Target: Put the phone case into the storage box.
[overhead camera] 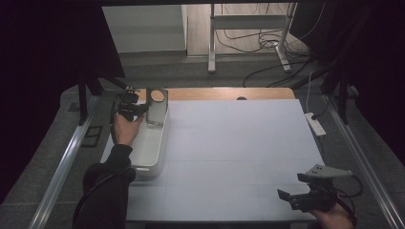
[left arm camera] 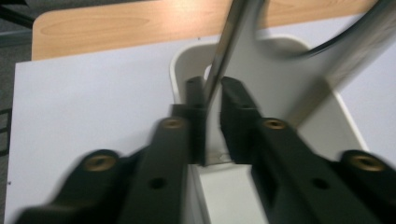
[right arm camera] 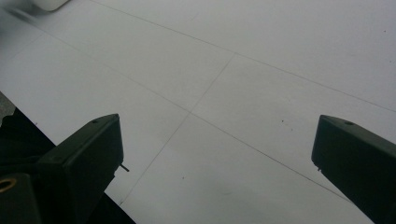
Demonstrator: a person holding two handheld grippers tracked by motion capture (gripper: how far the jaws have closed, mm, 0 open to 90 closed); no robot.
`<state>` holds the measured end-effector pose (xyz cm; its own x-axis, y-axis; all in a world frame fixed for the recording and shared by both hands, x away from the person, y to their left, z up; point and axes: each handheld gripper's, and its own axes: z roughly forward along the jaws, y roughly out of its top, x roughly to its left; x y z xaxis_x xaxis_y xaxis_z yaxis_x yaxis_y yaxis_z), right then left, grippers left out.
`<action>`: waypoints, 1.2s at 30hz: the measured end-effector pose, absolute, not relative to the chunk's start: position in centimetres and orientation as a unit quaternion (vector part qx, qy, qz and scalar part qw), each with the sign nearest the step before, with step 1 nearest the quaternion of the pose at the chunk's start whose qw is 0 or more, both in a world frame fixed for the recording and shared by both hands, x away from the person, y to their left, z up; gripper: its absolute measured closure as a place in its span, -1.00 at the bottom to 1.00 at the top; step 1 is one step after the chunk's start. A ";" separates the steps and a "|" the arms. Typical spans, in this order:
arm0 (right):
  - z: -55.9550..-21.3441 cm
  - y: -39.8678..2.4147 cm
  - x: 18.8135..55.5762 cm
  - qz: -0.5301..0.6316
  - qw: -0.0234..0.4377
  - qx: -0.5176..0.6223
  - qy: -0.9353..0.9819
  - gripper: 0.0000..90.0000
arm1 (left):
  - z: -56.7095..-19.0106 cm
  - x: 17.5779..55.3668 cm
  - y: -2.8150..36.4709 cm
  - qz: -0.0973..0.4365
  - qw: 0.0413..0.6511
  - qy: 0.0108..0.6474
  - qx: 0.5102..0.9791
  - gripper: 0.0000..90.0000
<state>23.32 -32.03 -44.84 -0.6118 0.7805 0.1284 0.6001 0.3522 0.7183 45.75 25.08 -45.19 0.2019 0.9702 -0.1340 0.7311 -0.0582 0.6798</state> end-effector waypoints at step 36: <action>-44.9 -31.9 23.4 0.376 0.118 0.424 0.816 -0.93 | -45.3 44.6 26.2 0.158 0.388 0.565 0.711 -0.37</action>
<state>23.37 -31.93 -44.89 -0.6126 0.7804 0.1258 0.6030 0.3584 0.7127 44.58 26.18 -45.34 0.3123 0.9257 -0.2133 0.6799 -0.0609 0.7308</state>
